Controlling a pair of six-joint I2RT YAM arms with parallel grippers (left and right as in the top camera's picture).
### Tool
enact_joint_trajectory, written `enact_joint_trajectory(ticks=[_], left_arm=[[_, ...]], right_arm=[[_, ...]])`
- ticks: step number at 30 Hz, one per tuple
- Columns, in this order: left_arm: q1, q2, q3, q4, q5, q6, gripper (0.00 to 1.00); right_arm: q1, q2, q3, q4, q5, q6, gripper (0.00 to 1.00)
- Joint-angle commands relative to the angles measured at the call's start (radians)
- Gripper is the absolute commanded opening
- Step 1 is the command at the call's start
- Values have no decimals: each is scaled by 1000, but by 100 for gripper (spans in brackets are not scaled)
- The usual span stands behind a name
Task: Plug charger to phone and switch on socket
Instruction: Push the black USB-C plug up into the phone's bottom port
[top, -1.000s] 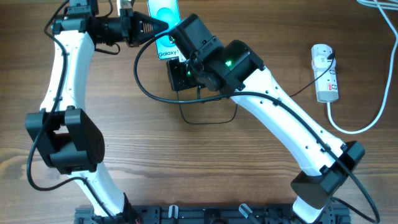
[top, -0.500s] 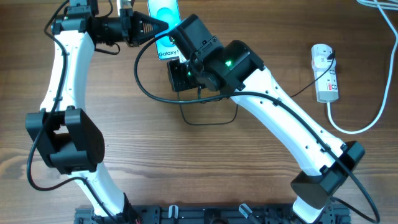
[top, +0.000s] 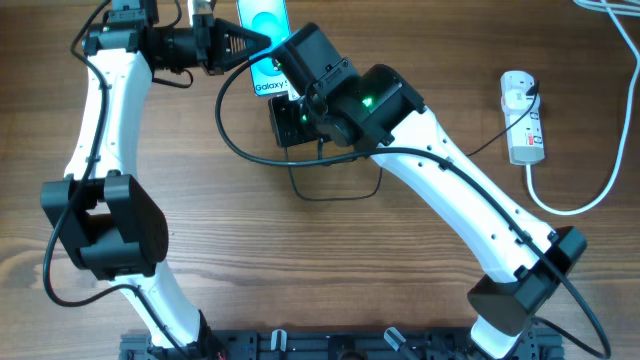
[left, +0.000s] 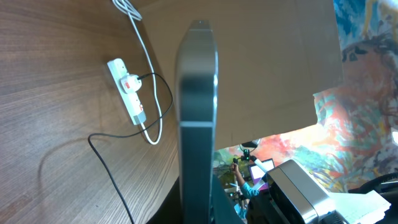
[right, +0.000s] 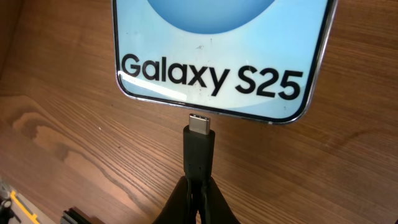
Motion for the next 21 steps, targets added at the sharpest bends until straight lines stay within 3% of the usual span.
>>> enact_joint_trajectory(ticks=[1,21], left_arm=[[-9,-27,14,-1,58,27,4],[-9,-27,14,-9,61,27,4]], right_arm=[[0,-1,3,0,17,2,4],[0,1,3,1,18,-1,4]])
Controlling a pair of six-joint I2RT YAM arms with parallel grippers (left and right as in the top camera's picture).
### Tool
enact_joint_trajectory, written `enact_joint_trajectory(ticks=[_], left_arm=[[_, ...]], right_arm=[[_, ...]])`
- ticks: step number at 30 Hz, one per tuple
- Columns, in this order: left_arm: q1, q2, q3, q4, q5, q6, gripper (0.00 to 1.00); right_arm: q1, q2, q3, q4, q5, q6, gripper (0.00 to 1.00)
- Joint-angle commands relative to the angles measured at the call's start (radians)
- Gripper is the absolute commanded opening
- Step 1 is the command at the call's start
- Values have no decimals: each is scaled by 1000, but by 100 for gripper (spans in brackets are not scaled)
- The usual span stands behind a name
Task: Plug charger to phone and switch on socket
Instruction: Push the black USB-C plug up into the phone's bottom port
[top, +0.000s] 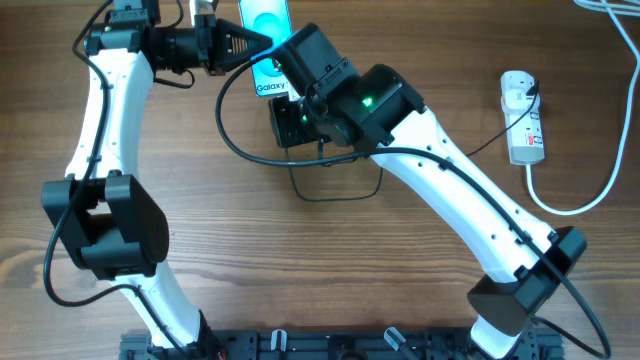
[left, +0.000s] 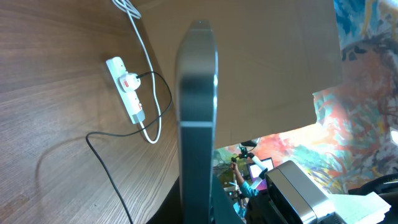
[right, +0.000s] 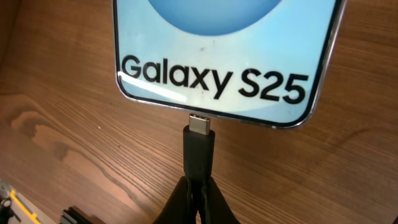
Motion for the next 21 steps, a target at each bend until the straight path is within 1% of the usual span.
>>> enact_joint_trajectory(ticks=[1,21], left_arm=[[-3,-27,14,-4,61,27,4],[-3,-27,14,-8,61,57,4]], right_arm=[[0,2,3,5,18,-1,4],[-1,17,3,18,29,-11,4]])
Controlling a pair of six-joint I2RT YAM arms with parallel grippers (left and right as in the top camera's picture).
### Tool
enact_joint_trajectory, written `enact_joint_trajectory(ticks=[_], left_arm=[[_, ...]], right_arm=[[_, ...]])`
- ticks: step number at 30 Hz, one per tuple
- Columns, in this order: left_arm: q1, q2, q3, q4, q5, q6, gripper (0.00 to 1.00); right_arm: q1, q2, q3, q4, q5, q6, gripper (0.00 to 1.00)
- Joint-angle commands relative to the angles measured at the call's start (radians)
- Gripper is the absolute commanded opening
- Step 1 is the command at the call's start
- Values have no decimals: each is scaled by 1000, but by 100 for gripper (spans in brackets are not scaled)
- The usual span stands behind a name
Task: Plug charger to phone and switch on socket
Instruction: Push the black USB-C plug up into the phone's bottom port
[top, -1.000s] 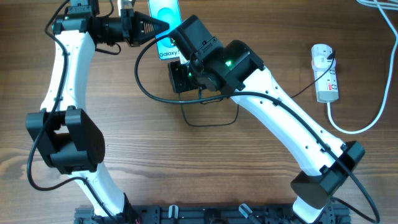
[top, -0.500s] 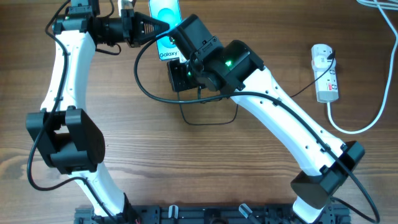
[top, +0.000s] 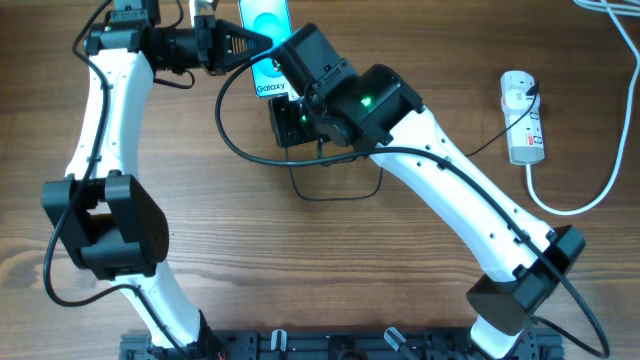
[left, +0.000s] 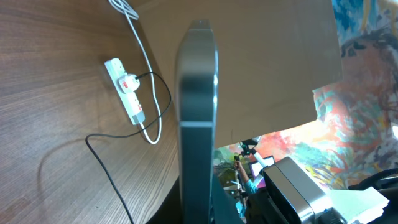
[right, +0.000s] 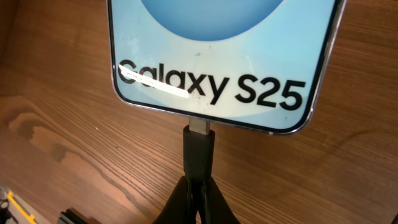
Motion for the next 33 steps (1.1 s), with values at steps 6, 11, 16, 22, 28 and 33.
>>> enact_joint_trajectory(ticks=[6,11,16,22,28,33], left_arm=[[-3,-27,14,-4,80,27,4],[-3,-27,14,-3,79,29,4],[-3,-27,14,-9,15,32,4],[-5,-27,14,-13,15,35,4],[-40,-27,14,-19,15,35,4],[-44,-27,14,-19,15,34,4]], right_arm=[[-1,14,3,5,22,-11,4],[-1,14,3,6,29,-11,4],[-18,14,3,6,32,-19,4],[-29,14,3,27,24,-41,4],[-29,14,3,61,25,-48,4],[-29,13,3,68,84,-53,4]])
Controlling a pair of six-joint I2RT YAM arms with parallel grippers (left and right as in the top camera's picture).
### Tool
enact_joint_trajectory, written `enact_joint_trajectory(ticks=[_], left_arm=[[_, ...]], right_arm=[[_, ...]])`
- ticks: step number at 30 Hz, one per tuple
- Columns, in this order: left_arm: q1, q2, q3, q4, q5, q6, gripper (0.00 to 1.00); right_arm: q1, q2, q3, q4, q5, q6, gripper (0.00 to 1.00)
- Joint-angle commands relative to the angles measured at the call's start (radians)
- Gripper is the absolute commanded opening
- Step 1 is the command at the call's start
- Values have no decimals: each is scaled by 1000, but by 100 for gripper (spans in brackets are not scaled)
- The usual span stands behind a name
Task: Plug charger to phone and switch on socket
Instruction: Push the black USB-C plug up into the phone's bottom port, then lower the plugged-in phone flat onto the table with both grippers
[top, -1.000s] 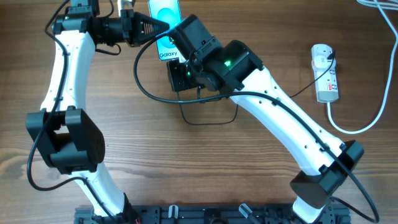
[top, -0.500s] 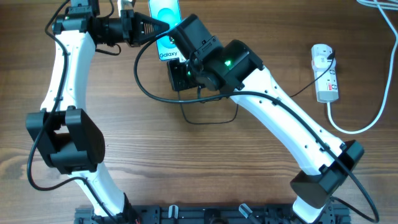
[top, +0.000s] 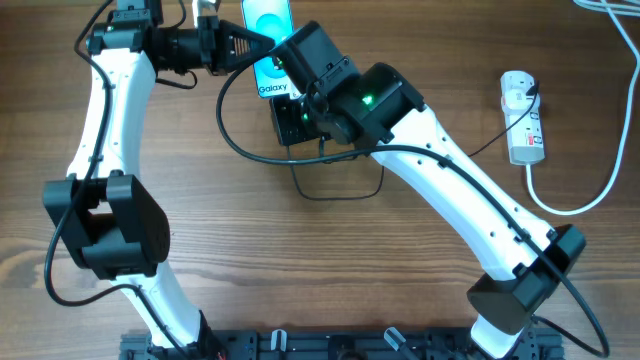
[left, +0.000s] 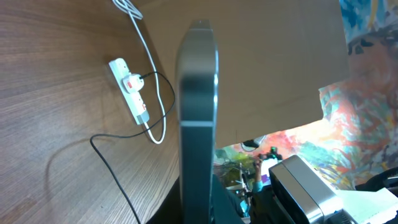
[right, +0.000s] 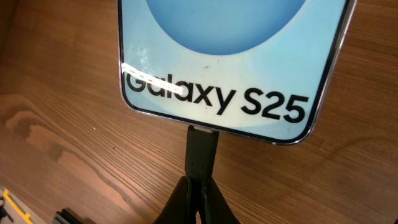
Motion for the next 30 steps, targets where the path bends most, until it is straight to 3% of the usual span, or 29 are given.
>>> enact_joint_trajectory(ticks=[1,12,13,19,24,27,30], left_arm=[[-32,-27,14,-13,36,19,4],[-32,-27,14,-28,-9,19,4],[-32,-27,14,-28,-9,19,4],[-32,-27,14,-28,-13,19,4],[-32,-27,14,-59,-261,11,4],[-36,-19,14,-142,-423,12,4],[-69,6,12,-229,-510,47,4]], right_arm=[[-18,13,11,54,93,-24,4],[-18,11,33,65,111,-97,8],[-18,11,33,65,111,-97,21],[-18,10,33,50,106,-97,40],[-18,-19,34,-50,50,-97,61],[-24,-34,33,-170,55,-68,100],[-66,-34,33,-265,55,2,100]])
